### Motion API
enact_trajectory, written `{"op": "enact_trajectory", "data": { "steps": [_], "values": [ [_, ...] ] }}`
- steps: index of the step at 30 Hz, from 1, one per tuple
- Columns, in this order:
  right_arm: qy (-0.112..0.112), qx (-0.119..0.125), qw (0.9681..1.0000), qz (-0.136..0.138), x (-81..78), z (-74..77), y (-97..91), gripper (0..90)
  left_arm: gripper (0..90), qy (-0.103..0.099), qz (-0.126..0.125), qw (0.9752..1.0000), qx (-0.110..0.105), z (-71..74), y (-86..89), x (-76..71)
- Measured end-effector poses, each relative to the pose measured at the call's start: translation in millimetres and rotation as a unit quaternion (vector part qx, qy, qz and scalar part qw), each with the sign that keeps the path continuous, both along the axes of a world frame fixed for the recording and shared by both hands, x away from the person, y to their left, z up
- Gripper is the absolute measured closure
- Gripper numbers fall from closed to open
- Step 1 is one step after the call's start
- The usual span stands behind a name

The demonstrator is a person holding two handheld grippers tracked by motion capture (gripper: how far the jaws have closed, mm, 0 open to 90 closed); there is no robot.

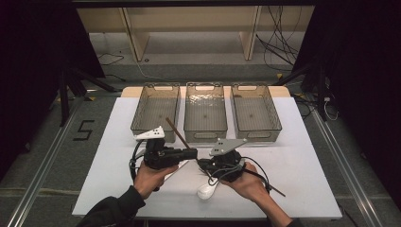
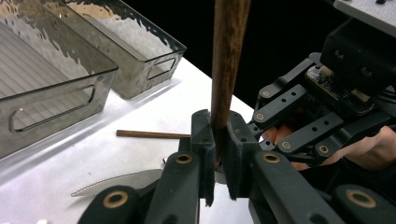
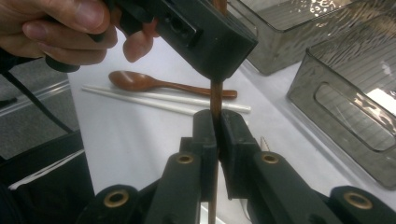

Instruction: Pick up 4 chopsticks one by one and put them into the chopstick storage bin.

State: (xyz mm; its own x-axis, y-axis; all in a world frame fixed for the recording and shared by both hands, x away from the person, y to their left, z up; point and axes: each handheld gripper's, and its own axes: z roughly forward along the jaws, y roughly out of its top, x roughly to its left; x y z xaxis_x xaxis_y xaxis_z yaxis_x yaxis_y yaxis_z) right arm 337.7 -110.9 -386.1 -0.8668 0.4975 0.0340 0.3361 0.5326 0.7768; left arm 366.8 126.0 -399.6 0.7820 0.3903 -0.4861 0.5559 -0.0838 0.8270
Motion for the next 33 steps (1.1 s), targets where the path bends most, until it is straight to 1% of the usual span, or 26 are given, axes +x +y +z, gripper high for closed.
{"op": "enact_trajectory", "data": {
  "steps": [2, 3, 4, 5, 7, 8, 13, 14, 16, 21, 22, 24, 28, 30, 33],
  "values": [
    [0.004, 0.007, 1.0, -0.002, 0.5, 0.1, -1.2, 83.3, 83.7, -0.002, 0.005, 1.0, -0.002, 1.7, 1.1, -0.5],
    [0.006, 0.008, 0.9999, -0.002, 1.2, 0.5, -2.6, 77.6, 83.8, -0.005, 0.006, 1.0, 0.0, 3.0, 2.6, 0.4],
    [0.01, 0.008, 0.9999, -0.004, 2.0, 0.9, -3.8, 74.2, 83.8, -0.007, 0.01, 0.9999, 0.003, 4.4, 4.2, 1.1],
    [0.013, 0.009, 0.9999, -0.004, 2.8, 1.0, -5.7, 73.3, 83.8, -0.007, 0.014, 0.9999, 0.007, 5.7, 6.1, 2.1],
    [0.018, 0.018, 0.9997, -0.006, 4.4, 1.1, -10.9, 71.3, 83.9, -0.005, 0.027, 0.9996, 0.007, 7.5, 10.9, 4.8],
    [0.02, 0.021, 0.9995, -0.009, 5.5, 1.3, -13.8, 68.1, 83.9, -0.004, 0.032, 0.9995, 0.008, 8.2, 13.5, 6.4],
    [0.026, 0.014, 0.9991, -0.029, 9.5, 3.3, -28.9, 56.3, 83.9, -0.005, 0.061, 0.998, 0.018, 14.5, 26.2, 14.7],
    [0.027, 0.011, 0.999, -0.035, 10.5, 3.5, -32.5, 53.5, 83.9, -0.005, 0.063, 0.9978, 0.021, 15.3, 28.3, 16.3],
    [0.031, 0.008, 0.9986, -0.041, 11.8, 3.0, -38.5, 50.2, 83.8, 0.0, 0.072, 0.9972, 0.019, 17.3, 33.9, 20.3],
    [0.041, 0.01, 0.9963, -0.074, 16.4, -0.5, -58.5, 41.0, 83.8, 0.003, 0.095, 0.9954, 0.014, 24.3, 50.1, 30.6],
    [0.042, 0.009, 0.9959, -0.08, 16.9, -0.9, -61.7, 40.7, 83.8, 0.001, 0.1, 0.9949, 0.013, 26.0, 53.1, 32.4],
    [0.046, 0.015, 0.9951, -0.086, 16.9, -1.1, -67.4, 39.1, 83.7, 0.001, 0.109, 0.994, 0.014, 29.7, 58.3, 35.7],
    [0.044, 0.019, 0.9939, -0.099, 14.9, -0.3, -75.2, 35.8, 83.8, -0.004, 0.129, 0.9915, 0.018, 36.3, 67.6, 42.0],
    [0.042, 0.019, 0.9937, -0.102, 14.0, -0.8, -78.7, 34.3, 83.7, -0.005, 0.134, 0.9907, 0.023, 38.4, 72.4, 45.2],
    [0.046, 0.022, 0.9932, -0.104, 11.2, -1.8, -83.7, 33.1, 83.7, -0.001, 0.145, 0.9891, 0.022, 41.6, 80.4, 51.1]
  ]
}}
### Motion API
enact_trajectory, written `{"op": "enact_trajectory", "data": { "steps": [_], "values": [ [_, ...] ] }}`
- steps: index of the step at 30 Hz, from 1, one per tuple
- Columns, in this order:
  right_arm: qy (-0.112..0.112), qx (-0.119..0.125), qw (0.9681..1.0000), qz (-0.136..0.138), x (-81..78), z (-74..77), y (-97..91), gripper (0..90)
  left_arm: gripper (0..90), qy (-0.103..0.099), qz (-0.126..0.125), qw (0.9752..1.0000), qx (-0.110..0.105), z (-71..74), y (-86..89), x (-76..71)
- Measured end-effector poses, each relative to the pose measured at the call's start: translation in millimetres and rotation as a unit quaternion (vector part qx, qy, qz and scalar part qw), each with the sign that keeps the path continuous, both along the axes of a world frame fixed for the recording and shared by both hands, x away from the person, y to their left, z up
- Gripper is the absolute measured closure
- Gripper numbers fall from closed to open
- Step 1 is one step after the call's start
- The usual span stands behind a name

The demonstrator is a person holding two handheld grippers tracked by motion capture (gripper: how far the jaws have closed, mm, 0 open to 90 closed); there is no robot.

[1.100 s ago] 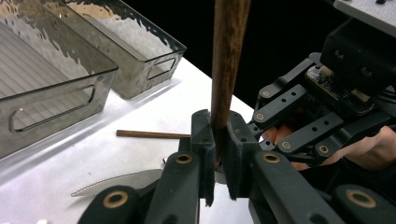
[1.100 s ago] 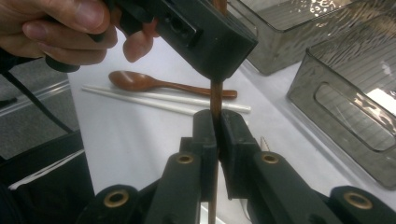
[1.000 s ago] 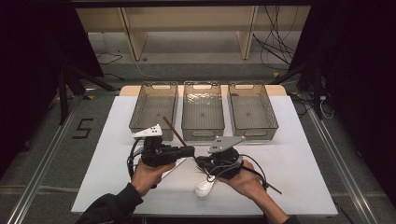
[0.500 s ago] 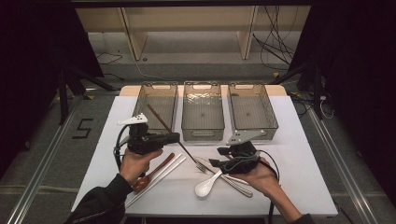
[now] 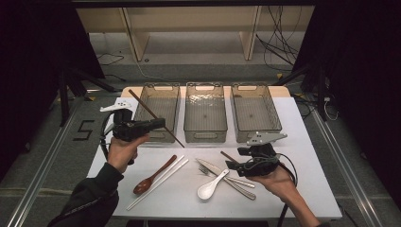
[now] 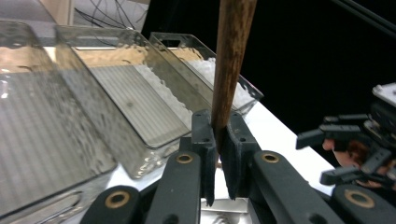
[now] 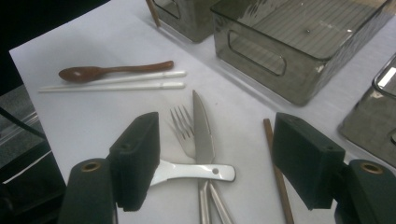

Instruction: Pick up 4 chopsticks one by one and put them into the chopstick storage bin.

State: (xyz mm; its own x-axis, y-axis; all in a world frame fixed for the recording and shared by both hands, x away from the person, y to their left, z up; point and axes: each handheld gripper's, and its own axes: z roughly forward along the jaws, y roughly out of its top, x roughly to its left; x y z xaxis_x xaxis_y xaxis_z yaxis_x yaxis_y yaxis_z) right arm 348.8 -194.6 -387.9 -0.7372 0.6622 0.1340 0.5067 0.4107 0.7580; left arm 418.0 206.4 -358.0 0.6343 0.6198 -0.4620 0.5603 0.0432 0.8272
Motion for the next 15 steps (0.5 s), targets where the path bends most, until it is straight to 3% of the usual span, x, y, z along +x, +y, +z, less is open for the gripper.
{"op": "enact_trajectory", "data": {
  "steps": [15],
  "values": [
    [0.0, -0.002, 1.0, -0.003, -6.0, -2.7, -7.2, 30.5, 83.6, 0.022, 0.039, 0.9986, 0.029, 2.2, 17.5, 33.9]
  ]
}}
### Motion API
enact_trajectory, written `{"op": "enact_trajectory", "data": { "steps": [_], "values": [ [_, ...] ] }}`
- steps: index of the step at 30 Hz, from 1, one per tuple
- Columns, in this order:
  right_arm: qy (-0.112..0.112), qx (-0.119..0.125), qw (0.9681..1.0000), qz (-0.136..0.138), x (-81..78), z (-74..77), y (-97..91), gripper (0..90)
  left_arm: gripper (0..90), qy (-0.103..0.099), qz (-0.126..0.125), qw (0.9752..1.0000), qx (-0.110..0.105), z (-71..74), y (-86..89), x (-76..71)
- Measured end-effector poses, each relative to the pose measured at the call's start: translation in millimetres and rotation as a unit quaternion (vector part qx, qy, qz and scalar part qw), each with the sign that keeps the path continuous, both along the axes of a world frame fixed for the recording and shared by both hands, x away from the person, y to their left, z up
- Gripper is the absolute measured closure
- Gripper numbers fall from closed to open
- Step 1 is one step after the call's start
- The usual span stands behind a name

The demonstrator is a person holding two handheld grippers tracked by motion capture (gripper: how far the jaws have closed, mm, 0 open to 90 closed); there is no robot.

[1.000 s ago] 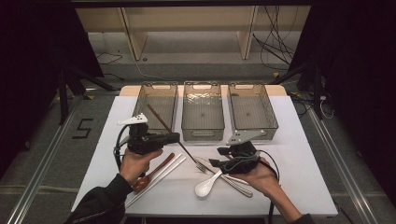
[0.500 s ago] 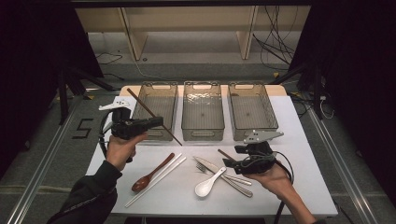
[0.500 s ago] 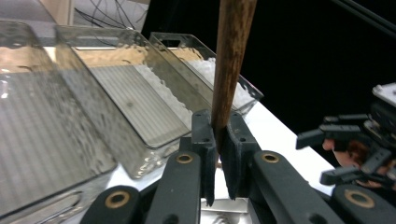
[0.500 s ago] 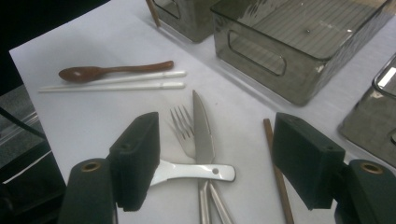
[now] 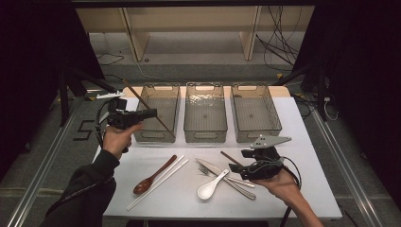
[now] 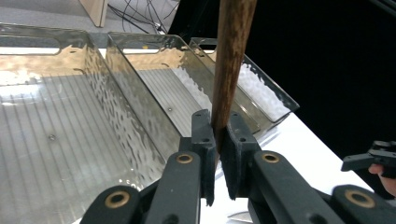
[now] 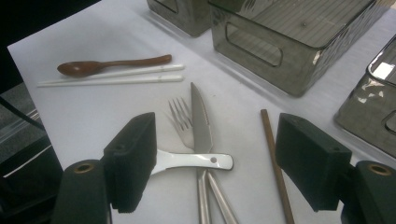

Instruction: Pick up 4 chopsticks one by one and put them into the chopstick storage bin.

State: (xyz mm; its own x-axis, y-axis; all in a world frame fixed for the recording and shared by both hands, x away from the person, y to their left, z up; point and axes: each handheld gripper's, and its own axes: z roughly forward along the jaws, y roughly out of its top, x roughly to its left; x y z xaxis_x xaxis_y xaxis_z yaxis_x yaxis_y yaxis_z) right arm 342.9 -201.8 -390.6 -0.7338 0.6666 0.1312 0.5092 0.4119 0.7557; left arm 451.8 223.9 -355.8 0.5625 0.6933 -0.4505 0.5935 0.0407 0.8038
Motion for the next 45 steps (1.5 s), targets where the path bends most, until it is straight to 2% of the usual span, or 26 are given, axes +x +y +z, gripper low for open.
{"op": "enact_trajectory", "data": {
  "steps": [7, 10, 15, 22, 26, 45],
  "values": [
    [-0.001, -0.003, 1.0, -0.001, 0.7, -0.3, 1.4, 30.0, 83.5, 0.007, 0.015, 0.9999, 0.001, 3.2, 7.0, 14.3],
    [-0.002, -0.004, 1.0, 0.001, 0.8, -0.6, 1.9, 30.0, 83.5, 0.003, 0.018, 0.9997, 0.014, 9.3, 8.4, 18.4],
    [-0.002, -0.003, 1.0, 0.002, 0.8, -0.5, 2.2, 30.0, 83.5, 0.01, 0.028, 0.9993, 0.023, 10.0, 11.2, 27.4],
    [0.001, -0.006, 1.0, 0.005, 0.8, -1.8, 3.7, 30.0, 83.3, 0.032, 0.041, 0.998, 0.036, -2.9, 7.6, 41.9],
    [0.0, -0.005, 1.0, 0.008, 1.1, -2.2, 4.0, 30.0, 83.3, 0.038, 0.038, 0.997, 0.055, -9.5, 2.6, 47.6],
    [-0.004, -0.003, 1.0, 0.006, 0.9, -2.1, 4.5, 26.3, 82.9, 0.072, 0.034, 0.9942, 0.072, -27.1, -8.2, 63.7]
  ]
}}
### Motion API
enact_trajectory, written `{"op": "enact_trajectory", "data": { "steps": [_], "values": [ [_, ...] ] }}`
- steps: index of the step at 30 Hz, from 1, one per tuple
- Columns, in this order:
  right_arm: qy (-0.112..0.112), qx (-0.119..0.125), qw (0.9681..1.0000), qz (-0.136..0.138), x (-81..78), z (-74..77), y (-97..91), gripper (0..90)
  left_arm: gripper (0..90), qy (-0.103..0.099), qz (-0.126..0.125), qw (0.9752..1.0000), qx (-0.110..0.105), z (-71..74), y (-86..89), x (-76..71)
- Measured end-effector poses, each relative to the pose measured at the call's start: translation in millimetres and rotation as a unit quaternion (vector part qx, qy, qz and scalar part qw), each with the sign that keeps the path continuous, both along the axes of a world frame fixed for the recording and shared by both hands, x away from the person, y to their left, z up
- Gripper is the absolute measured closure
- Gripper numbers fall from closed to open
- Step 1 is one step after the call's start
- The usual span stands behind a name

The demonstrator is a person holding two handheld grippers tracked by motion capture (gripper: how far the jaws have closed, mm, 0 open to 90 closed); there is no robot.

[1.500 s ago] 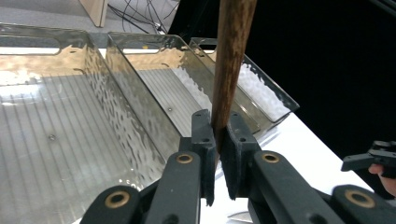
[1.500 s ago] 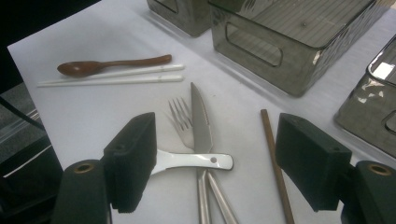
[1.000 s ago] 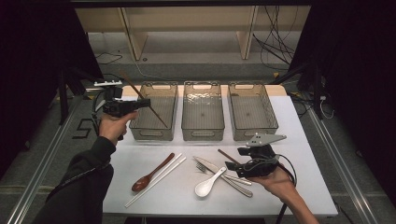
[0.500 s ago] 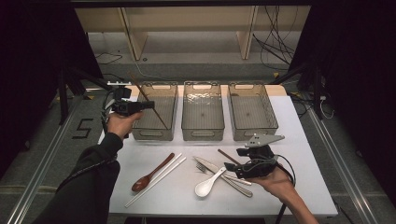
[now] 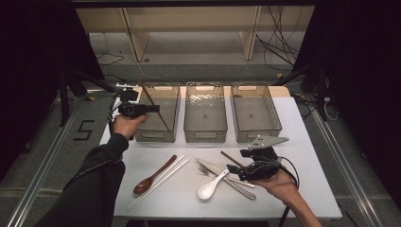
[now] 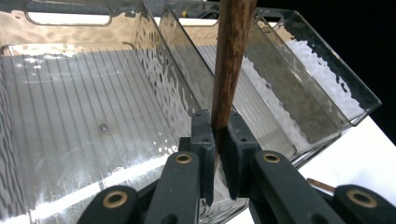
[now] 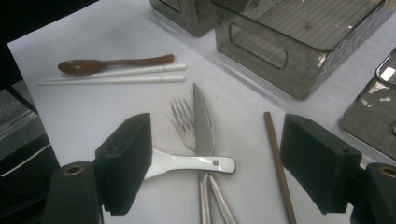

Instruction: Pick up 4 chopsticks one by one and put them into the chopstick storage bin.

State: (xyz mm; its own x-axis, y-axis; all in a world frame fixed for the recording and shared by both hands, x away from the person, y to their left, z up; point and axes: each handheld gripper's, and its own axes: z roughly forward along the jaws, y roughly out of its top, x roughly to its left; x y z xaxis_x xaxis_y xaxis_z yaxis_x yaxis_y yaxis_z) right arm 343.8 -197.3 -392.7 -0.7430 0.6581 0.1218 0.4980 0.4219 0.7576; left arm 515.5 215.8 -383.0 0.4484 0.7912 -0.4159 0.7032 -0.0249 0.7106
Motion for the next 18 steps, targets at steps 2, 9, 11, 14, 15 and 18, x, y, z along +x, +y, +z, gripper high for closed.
{"op": "enact_trajectory", "data": {
  "steps": [2, 9, 11, 14, 15, 18],
  "values": [
    [0.001, 0.0, 1.0, 0.001, 0.0, -0.1, 0.1, 26.3, 82.8, 0.001, -0.002, 1.0, 0.003, -0.5, -1.4, 0.6],
    [0.001, 0.0, 1.0, 0.002, -0.3, 0.0, 0.0, 26.4, 82.7, 0.01, -0.002, 0.9999, 0.01, -4.0, -2.0, 2.4],
    [0.001, -0.001, 1.0, 0.003, -0.3, 0.0, 0.2, 26.4, 82.6, 0.01, -0.001, 0.9999, 0.013, -4.3, -2.5, 2.7],
    [0.003, -0.002, 1.0, 0.004, -0.3, -0.3, 0.6, 26.4, 82.6, 0.011, -0.001, 0.9998, 0.015, -4.7, -2.8, 3.2],
    [0.002, -0.003, 1.0, 0.004, -0.3, -0.4, 0.6, 26.4, 82.6, 0.012, -0.002, 0.9998, 0.016, -4.9, -2.8, 3.4],
    [0.002, -0.003, 1.0, 0.004, -0.3, -0.4, 0.6, 26.5, 82.3, 0.013, 0.0, 0.9998, 0.015, -6.3, -3.3, 4.3]
  ]
}}
